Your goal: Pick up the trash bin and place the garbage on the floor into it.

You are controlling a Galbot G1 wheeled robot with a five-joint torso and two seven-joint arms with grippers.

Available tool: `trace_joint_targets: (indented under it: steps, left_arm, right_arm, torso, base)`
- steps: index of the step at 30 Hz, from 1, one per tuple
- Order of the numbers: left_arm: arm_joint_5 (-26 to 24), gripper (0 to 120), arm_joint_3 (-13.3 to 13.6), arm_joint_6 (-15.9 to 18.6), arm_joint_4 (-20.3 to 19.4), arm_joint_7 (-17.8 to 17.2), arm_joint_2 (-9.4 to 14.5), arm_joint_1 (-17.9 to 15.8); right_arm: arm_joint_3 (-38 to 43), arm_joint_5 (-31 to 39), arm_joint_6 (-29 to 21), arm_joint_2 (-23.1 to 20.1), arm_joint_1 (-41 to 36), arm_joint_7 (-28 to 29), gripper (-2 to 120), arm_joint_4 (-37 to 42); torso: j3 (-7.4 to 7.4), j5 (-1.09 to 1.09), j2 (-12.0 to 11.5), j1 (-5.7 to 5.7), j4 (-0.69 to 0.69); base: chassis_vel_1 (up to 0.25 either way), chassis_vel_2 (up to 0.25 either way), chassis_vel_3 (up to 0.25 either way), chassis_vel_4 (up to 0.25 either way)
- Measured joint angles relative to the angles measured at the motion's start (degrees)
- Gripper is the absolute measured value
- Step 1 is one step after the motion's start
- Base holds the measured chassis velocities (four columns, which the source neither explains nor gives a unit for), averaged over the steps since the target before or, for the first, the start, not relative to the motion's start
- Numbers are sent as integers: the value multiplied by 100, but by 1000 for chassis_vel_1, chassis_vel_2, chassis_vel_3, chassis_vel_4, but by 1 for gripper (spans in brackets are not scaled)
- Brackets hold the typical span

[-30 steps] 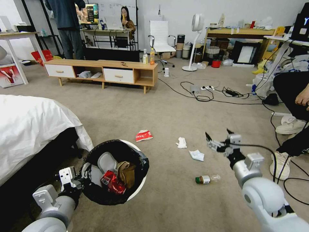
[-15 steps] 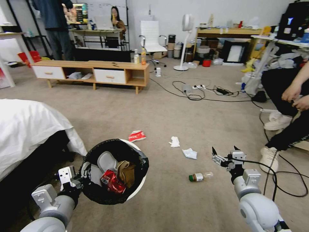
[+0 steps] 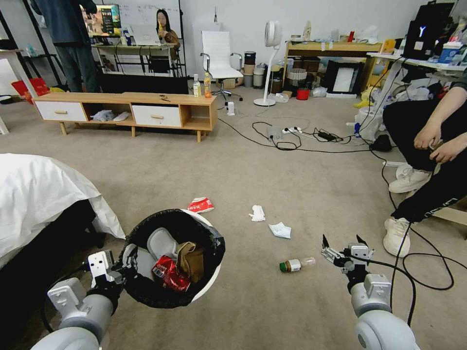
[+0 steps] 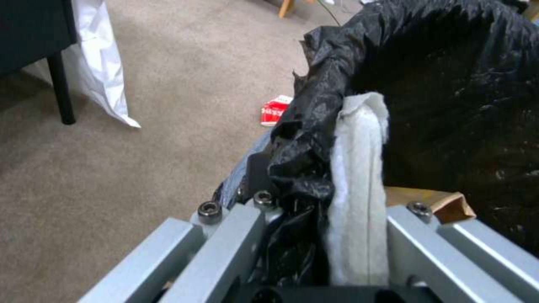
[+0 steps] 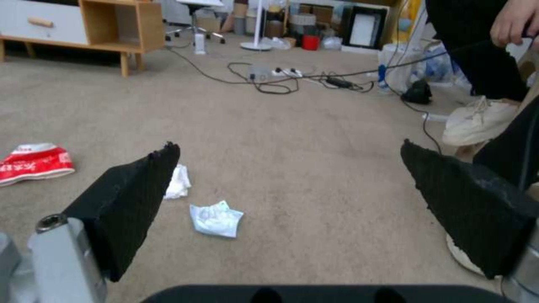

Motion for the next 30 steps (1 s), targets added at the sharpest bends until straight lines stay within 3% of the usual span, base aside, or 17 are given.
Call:
trace_joint_targets:
  steps: [11,22,30]
  left_arm:
    - [2,6,-16,-4,1,-10,1,9]
    - [-1,6,-35,-4,6,-10,19,9]
    - [-15,6,-47,-12,48,3,24,3]
  right_arm:
    - [-55,-305,234,187,-4,-108,100,-81]
    - [-106,-353,102,326,12,-155,100,-19]
    - [-107,-349,169,330,26,-224,100,-41]
  torso:
    - [0,1,0,0,0]
    - [0,0,0,0,0]
    - [0,0,0,0,-1]
  base:
    - [0,0,0,0]
    - [0,0,0,0]
    - [-109,89,91,-90]
